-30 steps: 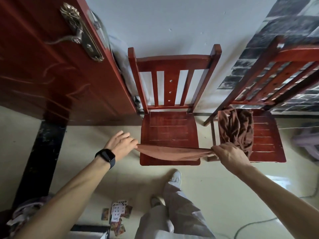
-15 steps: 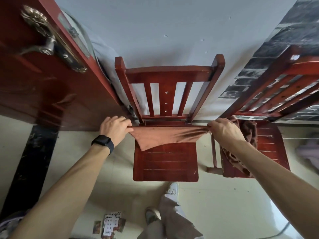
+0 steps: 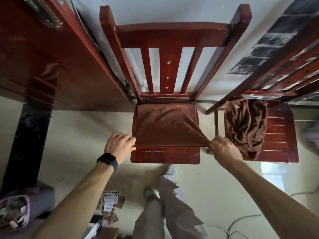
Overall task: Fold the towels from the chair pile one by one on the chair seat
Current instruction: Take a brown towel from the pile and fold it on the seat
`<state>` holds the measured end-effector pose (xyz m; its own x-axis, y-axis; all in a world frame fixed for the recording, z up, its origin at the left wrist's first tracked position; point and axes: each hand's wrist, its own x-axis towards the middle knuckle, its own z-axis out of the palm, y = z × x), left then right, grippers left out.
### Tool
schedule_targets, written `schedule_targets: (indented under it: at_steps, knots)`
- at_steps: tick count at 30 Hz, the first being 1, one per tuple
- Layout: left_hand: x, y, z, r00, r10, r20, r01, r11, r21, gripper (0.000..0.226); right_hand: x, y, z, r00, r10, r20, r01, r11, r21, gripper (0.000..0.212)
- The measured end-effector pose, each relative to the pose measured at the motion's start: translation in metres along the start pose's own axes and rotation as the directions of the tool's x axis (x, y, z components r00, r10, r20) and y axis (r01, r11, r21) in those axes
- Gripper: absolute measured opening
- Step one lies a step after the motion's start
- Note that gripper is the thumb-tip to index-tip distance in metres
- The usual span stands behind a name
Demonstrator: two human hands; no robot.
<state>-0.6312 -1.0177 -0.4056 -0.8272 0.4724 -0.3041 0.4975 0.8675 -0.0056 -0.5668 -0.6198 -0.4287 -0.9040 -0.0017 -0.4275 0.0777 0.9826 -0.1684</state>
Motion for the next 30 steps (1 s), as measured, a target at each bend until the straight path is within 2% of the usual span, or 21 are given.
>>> schedule_targets:
  at_steps: [3,7,10,12,14,16,17,19,21,22,23,26,28,30]
  knots:
    - [-0.031,0.019,0.047,0.99,0.02,0.138,-0.023,1.0,0.019,0.042,-0.028,-0.004,0.044,0.996,0.043,0.076,-0.044,0.999,0.016,0.012]
    - [-0.071,0.033,0.098,0.962,0.047,0.27,-0.052,0.999,0.009,0.044,-0.063,-0.011,0.092,0.968,0.071,0.24,-0.073,0.997,-0.003,0.021]
    - [-0.088,0.034,0.119,0.937,-0.016,0.349,0.025,0.999,-0.022,0.031,-0.079,-0.014,0.116,0.954,0.097,0.283,-0.111,0.993,0.032,0.021]
    - [-0.09,0.033,0.123,0.936,-0.042,0.348,0.085,0.99,-0.109,0.017,-0.081,-0.014,0.124,0.95,0.135,0.281,-0.165,0.983,0.083,0.017]
    - [-0.084,0.03,0.123,0.925,-0.087,0.371,0.182,0.956,-0.229,0.013,-0.076,-0.013,0.127,0.946,0.202,0.253,-0.254,0.947,0.195,0.012]
    - [-0.072,0.024,0.118,0.903,-0.203,0.379,0.357,0.846,-0.397,0.013,-0.065,-0.011,0.121,0.929,0.282,0.239,-0.352,0.873,0.339,0.01]
    - [-0.063,0.018,0.118,0.879,-0.268,0.394,0.446,0.752,-0.486,0.014,-0.057,-0.009,0.116,0.915,0.319,0.246,-0.396,0.822,0.409,0.009]
    - [-0.043,0.006,0.117,0.819,-0.349,0.455,0.574,0.5,-0.649,0.016,-0.036,-0.006,0.104,0.884,0.37,0.287,-0.468,0.686,0.557,0.007]
    - [-0.02,-0.009,0.117,0.773,-0.361,0.522,0.613,0.215,-0.76,0.018,-0.012,-0.004,0.094,0.854,0.402,0.33,-0.511,0.537,0.671,0.008]
    - [-0.007,-0.015,0.117,0.76,-0.36,0.541,0.61,0.11,-0.784,0.016,0.0,-0.004,0.089,0.85,0.409,0.333,-0.509,0.474,0.718,0.01]
    - [0.007,-0.021,0.118,0.757,-0.358,0.547,0.598,0.043,-0.8,0.015,0.013,-0.004,0.086,0.85,0.416,0.322,-0.496,0.429,0.755,0.012]
    - [0.044,-0.028,0.127,0.756,-0.373,0.537,0.562,-0.049,-0.826,0.012,0.054,0.001,0.086,0.848,0.426,0.314,-0.469,0.329,0.82,0.01]
    - [0.065,-0.029,0.134,0.74,-0.407,0.536,0.539,-0.119,-0.834,0.013,0.081,0.005,0.093,0.844,0.42,0.334,-0.46,0.245,0.854,0.006]
    - [0.084,-0.03,0.145,0.713,-0.453,0.534,0.515,-0.179,-0.839,0.014,0.105,0.011,0.105,0.832,0.431,0.35,-0.468,0.206,0.859,0.006]
